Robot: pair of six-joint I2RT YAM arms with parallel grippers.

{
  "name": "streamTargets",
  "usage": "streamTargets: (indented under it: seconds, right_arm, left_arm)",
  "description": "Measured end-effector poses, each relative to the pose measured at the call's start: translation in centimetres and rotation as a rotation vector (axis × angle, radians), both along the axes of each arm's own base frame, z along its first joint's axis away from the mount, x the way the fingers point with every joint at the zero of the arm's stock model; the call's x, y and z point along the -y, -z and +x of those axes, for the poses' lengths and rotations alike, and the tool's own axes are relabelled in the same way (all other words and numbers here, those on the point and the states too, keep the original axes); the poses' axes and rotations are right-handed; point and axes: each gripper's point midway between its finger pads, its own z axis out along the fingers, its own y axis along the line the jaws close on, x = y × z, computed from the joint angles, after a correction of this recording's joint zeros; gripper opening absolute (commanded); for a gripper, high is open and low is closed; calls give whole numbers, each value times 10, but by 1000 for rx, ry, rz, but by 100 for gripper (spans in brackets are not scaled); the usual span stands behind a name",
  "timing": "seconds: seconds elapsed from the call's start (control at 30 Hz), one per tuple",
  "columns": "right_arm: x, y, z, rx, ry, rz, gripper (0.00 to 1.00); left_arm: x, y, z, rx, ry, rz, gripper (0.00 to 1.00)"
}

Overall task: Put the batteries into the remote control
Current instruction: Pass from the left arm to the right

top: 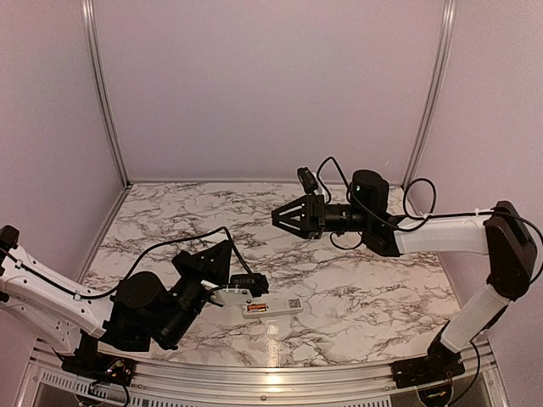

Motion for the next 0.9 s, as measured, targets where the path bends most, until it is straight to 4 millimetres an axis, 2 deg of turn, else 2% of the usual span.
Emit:
streamTargets:
  seconds: [0.27, 0.5, 0.73, 0.9]
  right_arm:
    - [-28, -10, -3, 7, -77, 26, 49]
    - [-38, -14, -4, -4, -112, 36, 45]
    - [-56, -30, -21, 16, -185, 54, 40]
    - [-68, -30, -31, 10, -228, 35, 39]
  left_arm:
    - [1, -5, -4, 44, 3, 39, 0]
    - [3, 2, -4, 60, 4, 85, 0]
    - [5, 4, -5, 63, 12, 97, 0]
    - [5, 7, -5, 62, 12, 108, 0]
